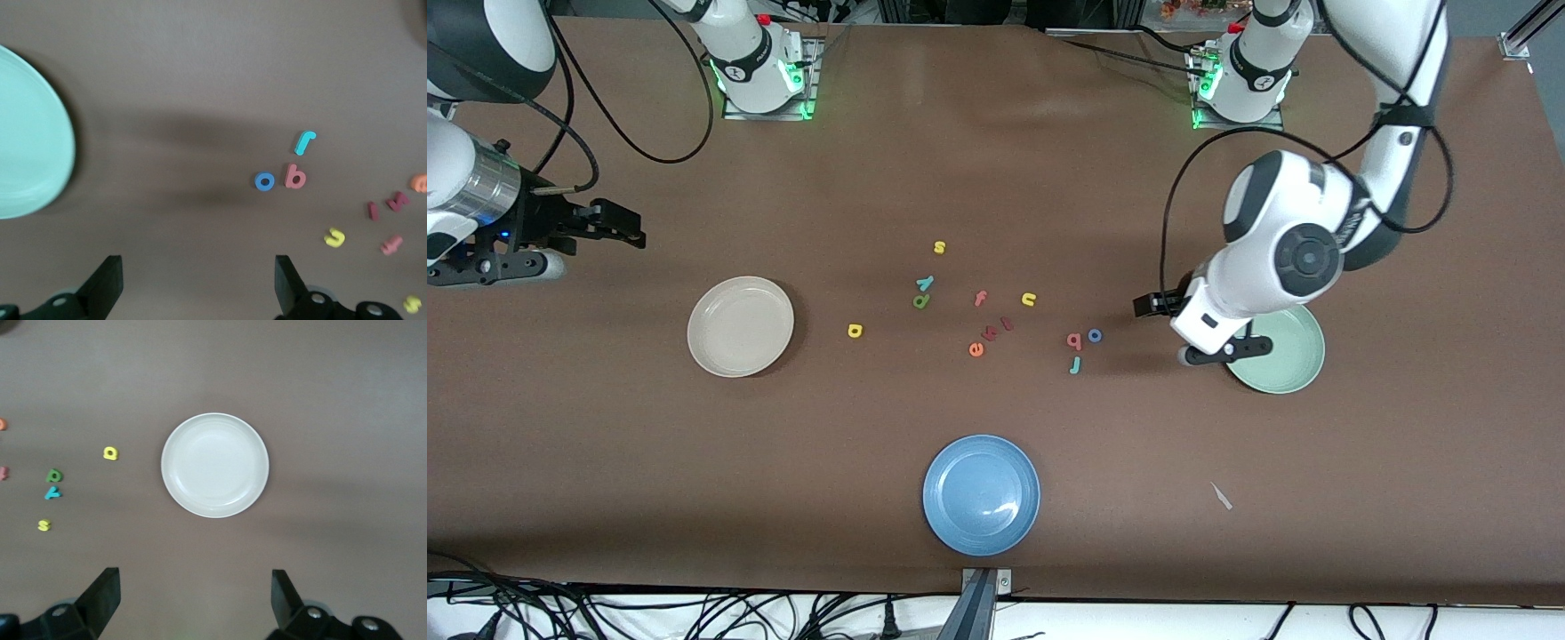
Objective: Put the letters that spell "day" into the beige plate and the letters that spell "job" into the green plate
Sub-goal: 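Reach the left gripper toward the blue foam letter o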
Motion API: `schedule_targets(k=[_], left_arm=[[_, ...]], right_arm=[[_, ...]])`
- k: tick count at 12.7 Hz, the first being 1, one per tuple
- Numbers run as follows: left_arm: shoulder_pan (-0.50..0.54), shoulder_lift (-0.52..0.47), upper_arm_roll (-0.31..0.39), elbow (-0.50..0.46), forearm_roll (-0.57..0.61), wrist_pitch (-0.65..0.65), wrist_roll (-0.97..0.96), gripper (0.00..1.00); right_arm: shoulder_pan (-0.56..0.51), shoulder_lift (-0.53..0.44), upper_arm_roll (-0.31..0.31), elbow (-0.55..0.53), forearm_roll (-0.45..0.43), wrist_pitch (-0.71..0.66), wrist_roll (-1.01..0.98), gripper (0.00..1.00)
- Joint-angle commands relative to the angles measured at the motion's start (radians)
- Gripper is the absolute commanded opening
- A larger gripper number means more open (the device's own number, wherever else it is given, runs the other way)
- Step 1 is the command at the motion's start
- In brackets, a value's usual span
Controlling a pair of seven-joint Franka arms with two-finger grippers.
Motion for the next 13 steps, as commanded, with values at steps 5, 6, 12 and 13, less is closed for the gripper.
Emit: schedule_targets(k=[5,6,12,13], left_arm=[[-0.101,0.096,0.005,-0.081,-0.016,0.307,-0.25,1.0],[-0.11,0.122,0.005,-0.081,-0.015,0.344,-0.269,1.0],[-0.136,0.181,0.007,-0.078,-0.013,0.407,-0.335,0.78],[-0.138,0.185,0.007,-0.077,-0.013,0.407,-0.335,0.77]], right_arm=[[0.048,-0.009,0.02,-0.019,0.027,0.018,0.046,1.0],[0.048,-0.01,0.026,-0.017,0.027,0.021,0.046,1.0],[0.059,0.005,0.104,-0.023,0.026,0.072,0.071,1.0],[0.059,0.01,0.127,-0.023,0.014,0.072,0.125,1.0]])
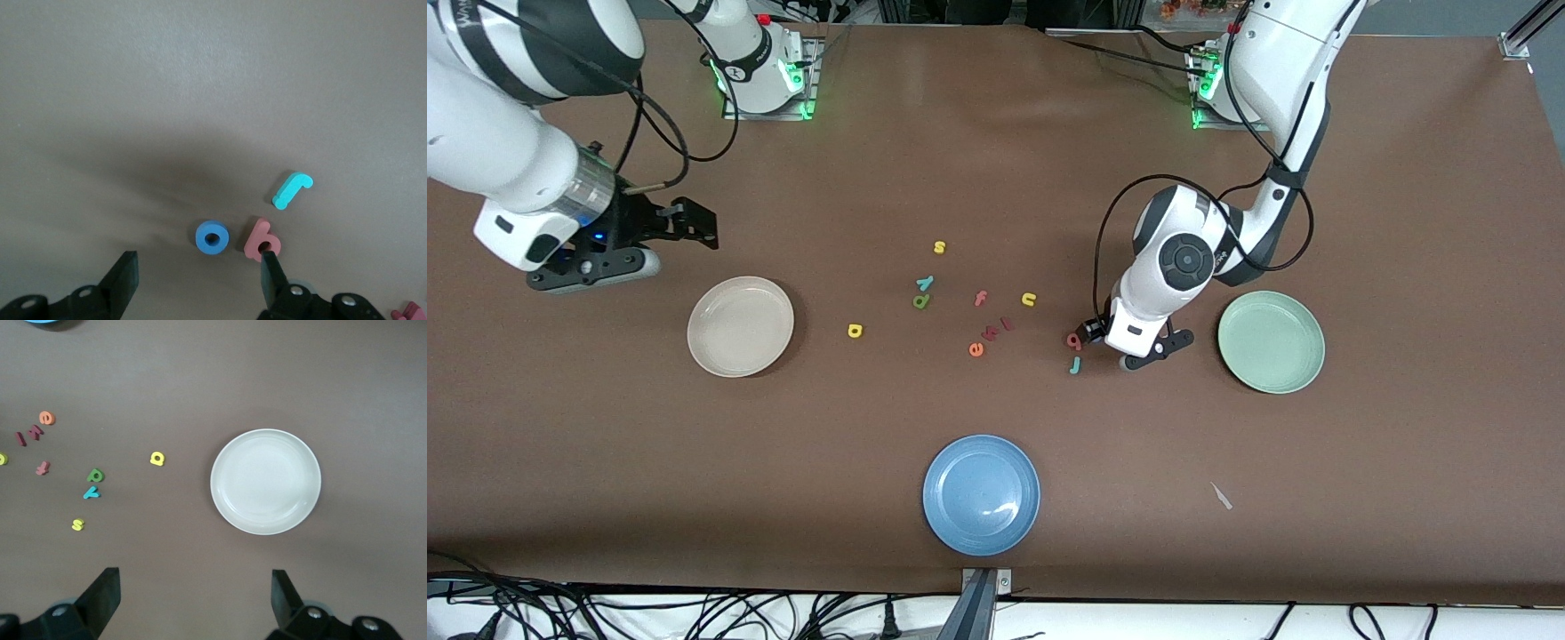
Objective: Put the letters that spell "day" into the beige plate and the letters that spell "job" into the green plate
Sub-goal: 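Lower the left gripper onto the o while the right gripper reaches the y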
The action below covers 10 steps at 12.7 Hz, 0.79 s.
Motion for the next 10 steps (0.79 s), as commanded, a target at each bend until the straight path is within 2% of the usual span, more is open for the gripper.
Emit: schedule_targets(k=[1,3,6,10], left_arm=[[-0.025,0.016,0.013,0.012,-0.013,0.006,-0.019,0.72],[-0.034,0.028,0.013,0.013,0.024,0.006,-0.028,0.64],[-0.04,0.042,0.013,0.015,0.061,0.006,-0.046,0.6],[-0.036,0.052,0.015,0.024,0.061,0.006,-0.046,0.52]], right_arm=[[-0.018,0.012,0.071,-0.01,0.002,0.022,0.11,1.0],[-0.033,0.058,0.144,-0.013,-0.003,0.081,0.189,1.0],[-0.013,0.137,0.235,-0.018,-0.056,0.15,0.379,1.0],[0.056,0.258,0.277,-0.021,-0.072,0.268,0.624,1.0]])
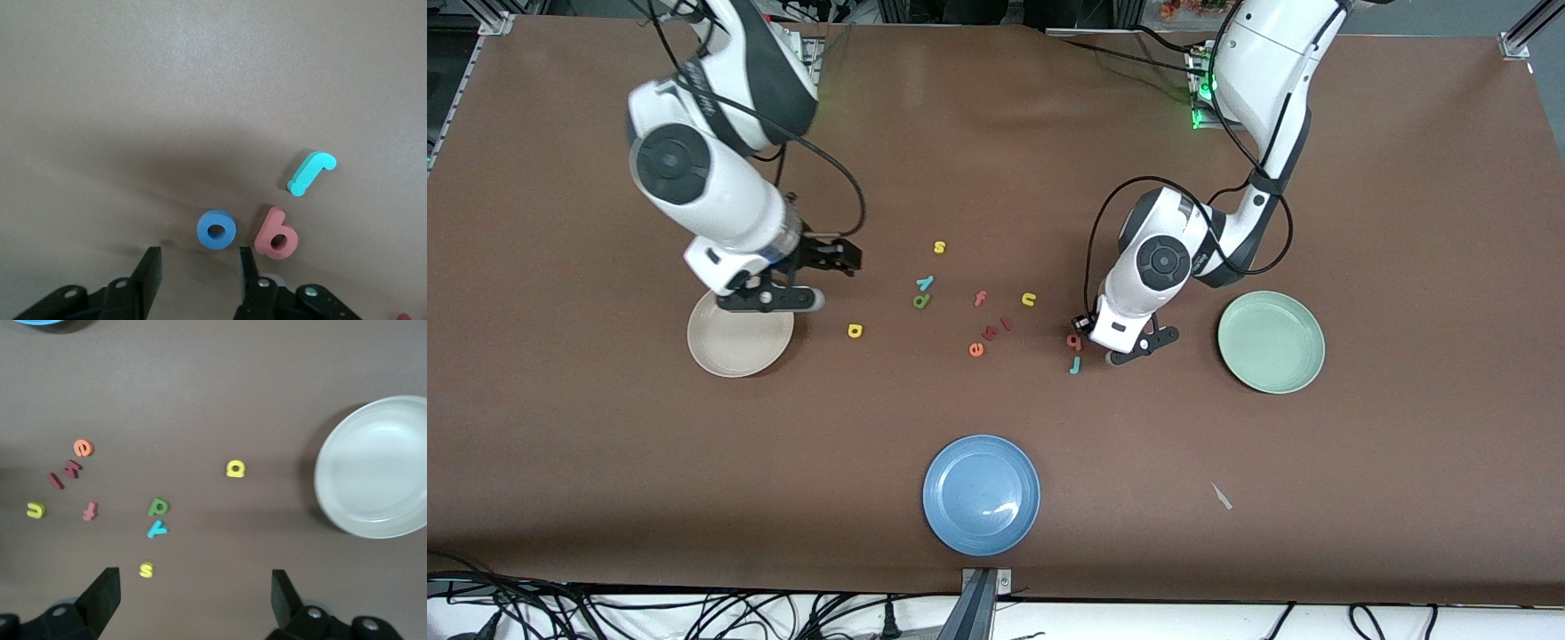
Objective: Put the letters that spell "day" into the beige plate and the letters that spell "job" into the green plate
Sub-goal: 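Lower the left gripper onto the o while the right gripper reaches the y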
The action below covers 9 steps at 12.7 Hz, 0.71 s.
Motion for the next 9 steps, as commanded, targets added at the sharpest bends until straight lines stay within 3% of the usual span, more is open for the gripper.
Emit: schedule_targets(k=[1,3,6,9], left_arm=[[-0.004,0.015,0.012,0.033,0.029,0.002,-0.025,0.52],[-0.006,0.041,0.013,0.057,0.029,0.002,-0.039,0.52],[-0.009,0.066,0.013,0.085,0.029,0.002,-0.047,0.52],[-0.006,0.069,0.013,0.085,0.031,0.002,-0.047,0.52]], right_arm=[[0.034,0.063,0.026,-0.004,-0.045,0.072,0.164,1.0],[0.048,0.088,0.046,-0.049,-0.062,0.145,0.252,1.0],[0.047,0.086,0.079,-0.206,-0.071,0.349,0.353,1.0],[0.048,0.124,0.103,-0.237,-0.111,0.414,0.459,1.0]])
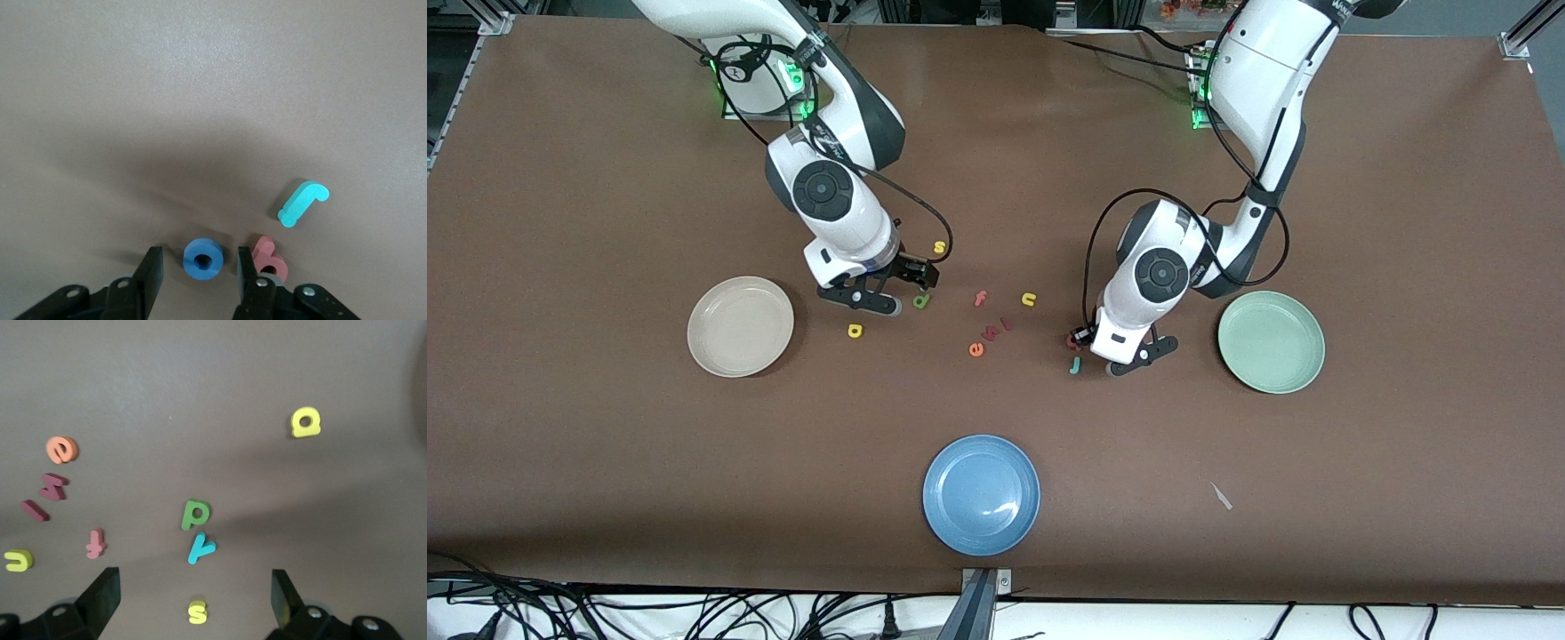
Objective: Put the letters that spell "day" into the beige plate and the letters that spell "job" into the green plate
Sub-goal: 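Lower the left gripper onto the o while the right gripper reaches the y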
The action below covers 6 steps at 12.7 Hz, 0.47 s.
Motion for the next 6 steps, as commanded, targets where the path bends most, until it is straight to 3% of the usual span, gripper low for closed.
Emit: schedule_targets(k=[1,5,6], left_arm=[[-0.006,0.017,0.005,0.024,0.031,-0.002,-0.026,0.53],[-0.007,0.019,0.006,0.023,0.032,-0.005,-0.026,0.51],[-0.007,0.019,0.006,0.023,0.034,-0.006,-0.026,0.46]], right_arm=[[-0.007,0.031,0.036,-0.021,-0.074,0.053,0.139,1.0],[-0.004,0.086,0.043,-0.051,-0.162,0.127,0.265,1.0],[-0.001,0.092,0.043,-0.056,-0.168,0.134,0.27,0.99]])
